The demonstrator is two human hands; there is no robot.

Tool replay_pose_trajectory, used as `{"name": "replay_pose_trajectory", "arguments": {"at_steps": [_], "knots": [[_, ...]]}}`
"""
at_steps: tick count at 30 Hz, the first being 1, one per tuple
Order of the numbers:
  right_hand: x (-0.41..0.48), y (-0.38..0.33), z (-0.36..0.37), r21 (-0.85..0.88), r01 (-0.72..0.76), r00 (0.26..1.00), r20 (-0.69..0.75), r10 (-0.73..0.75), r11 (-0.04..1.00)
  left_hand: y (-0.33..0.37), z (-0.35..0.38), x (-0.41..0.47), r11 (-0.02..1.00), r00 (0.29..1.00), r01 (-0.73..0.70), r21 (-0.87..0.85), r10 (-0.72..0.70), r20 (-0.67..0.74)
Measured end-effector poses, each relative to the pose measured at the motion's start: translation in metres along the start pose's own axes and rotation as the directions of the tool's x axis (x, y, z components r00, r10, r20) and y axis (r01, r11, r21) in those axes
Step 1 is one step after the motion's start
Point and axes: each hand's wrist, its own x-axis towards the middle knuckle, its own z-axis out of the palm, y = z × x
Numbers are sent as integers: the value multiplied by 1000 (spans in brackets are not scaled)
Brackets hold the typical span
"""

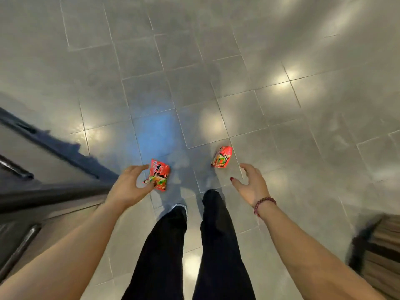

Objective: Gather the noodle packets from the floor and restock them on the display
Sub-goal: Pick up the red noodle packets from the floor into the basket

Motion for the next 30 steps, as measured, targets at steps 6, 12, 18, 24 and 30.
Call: {"name": "replay_pose_trajectory", "arguments": {"at_steps": [6,12,18,24,30], "knots": [[131,55,49,-14,-99,991,85,100,995,-41,93,86,916,933,342,-210,-358,-38],[257,121,125,-9,-110,988,104,111,994,-101,197,183,905,916,400,-147,-401,22],[356,179,193,-34,-157,987,27,158,987,-156,277,265,923,927,375,-88,-371,62],[417,236,254,-1,-140,990,-33,140,990,-213,331,323,950,947,309,44,-311,81],[431,260,303,120,-60,968,-234,87,991,-234,365,350,958,958,288,-13,-288,-4]]}}
